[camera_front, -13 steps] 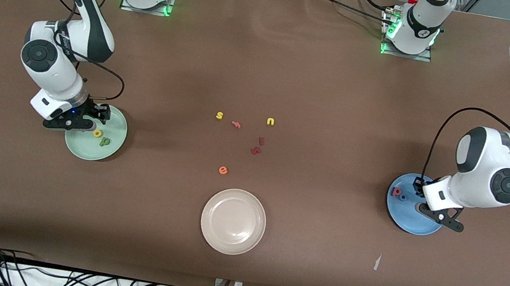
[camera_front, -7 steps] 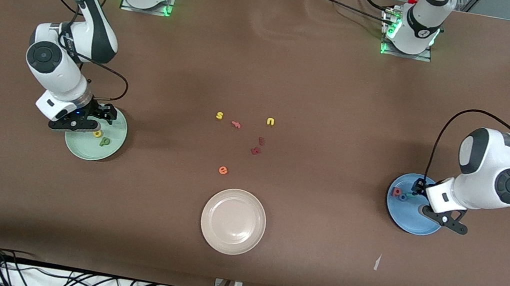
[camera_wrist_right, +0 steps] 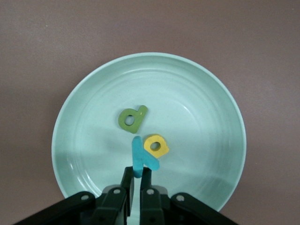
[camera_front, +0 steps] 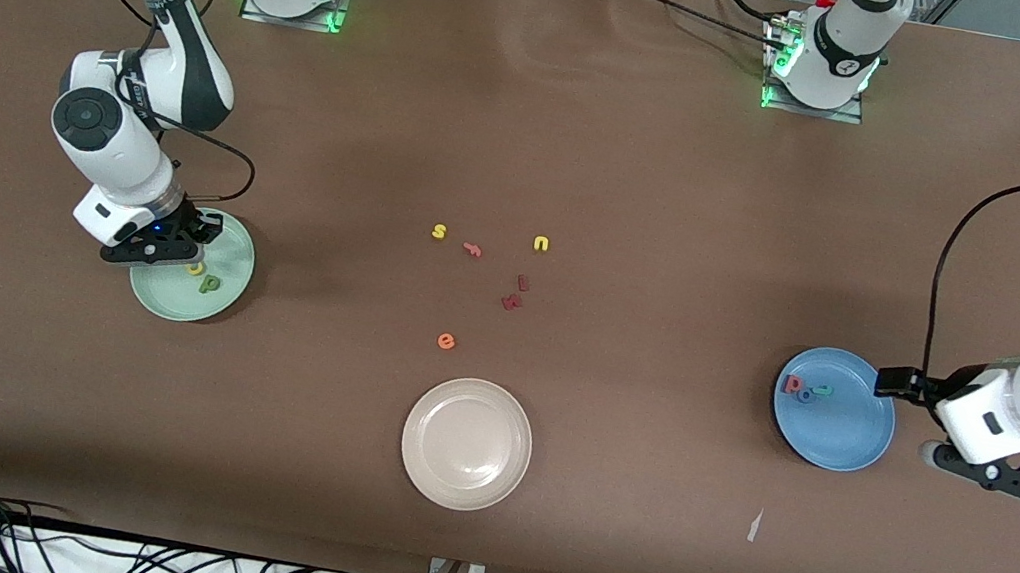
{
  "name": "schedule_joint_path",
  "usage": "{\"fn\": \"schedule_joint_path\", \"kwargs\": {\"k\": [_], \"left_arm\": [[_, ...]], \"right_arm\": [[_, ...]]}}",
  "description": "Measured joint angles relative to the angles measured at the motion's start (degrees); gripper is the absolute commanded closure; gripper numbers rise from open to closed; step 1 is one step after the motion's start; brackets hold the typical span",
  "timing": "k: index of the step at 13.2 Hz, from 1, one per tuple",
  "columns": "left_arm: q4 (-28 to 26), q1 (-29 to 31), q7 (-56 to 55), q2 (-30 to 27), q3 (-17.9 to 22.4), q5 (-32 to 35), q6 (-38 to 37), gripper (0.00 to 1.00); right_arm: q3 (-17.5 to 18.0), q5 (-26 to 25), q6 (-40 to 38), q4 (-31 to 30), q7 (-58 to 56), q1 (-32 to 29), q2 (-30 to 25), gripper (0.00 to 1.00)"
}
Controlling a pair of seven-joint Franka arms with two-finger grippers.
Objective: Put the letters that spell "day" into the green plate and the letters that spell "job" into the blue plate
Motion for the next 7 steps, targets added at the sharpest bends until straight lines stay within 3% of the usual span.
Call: {"fn": "schedule_joint_path", "kwargs": {"k": [4,7], "left_arm": [[8.7,-6.1,-8.9,-0.1,0.0,0.0,-13.1,0.00],[10.4,-6.8,-9.3,-2.2,0.3,0.0,-15.1,0.00]], "right_arm": [[0.0,0.0,2.9,1.3,-1.8,-2.7,5.0,1.00],[1.4,1.6,4.6,2.4,-2.3,-6.0,6.6,1.00]]}}
